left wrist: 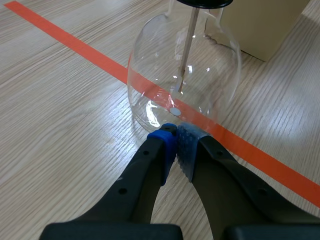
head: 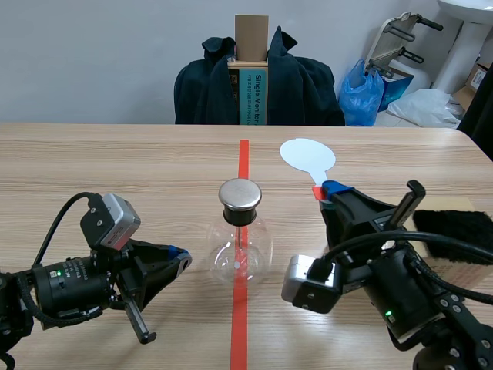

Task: Do the electroscope experiment.
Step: 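Move the plate toward and away from the electroscope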

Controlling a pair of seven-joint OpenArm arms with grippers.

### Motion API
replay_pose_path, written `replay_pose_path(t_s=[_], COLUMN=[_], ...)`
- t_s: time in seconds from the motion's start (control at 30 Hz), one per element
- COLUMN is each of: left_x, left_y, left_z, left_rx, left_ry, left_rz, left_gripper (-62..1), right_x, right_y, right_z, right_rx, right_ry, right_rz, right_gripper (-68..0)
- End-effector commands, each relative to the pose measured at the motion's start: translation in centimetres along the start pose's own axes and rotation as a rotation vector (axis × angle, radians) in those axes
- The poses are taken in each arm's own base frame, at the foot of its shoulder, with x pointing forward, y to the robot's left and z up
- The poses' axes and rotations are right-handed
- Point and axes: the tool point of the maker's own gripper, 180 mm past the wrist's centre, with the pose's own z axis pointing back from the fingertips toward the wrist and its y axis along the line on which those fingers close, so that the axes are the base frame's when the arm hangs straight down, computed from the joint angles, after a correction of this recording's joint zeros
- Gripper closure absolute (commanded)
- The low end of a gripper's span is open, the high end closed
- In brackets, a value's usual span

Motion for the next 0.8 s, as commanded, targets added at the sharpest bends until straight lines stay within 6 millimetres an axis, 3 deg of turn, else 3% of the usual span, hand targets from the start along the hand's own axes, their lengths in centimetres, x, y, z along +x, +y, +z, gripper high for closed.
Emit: replay_pose_path(t_s=[0.0, 0.77], left_x=[1.4, 1.4], left_y=[0.2, 0.2], left_z=[-0.2, -0.2], left_rx=[-0.001, -0.001], left_ry=[-0.043, -0.043], left_rz=[-0.008, -0.008], left_gripper=[-2.7, -2.7], right_x=[-0.4, 5.9], right_y=[-1.1, -0.9], right_z=[-0.5, 0.6], right_rx=[-0.037, -0.028], right_ry=[-0.004, -0.365], right_rz=[0.018, 0.035], right_gripper=[-0.8, -0.8])
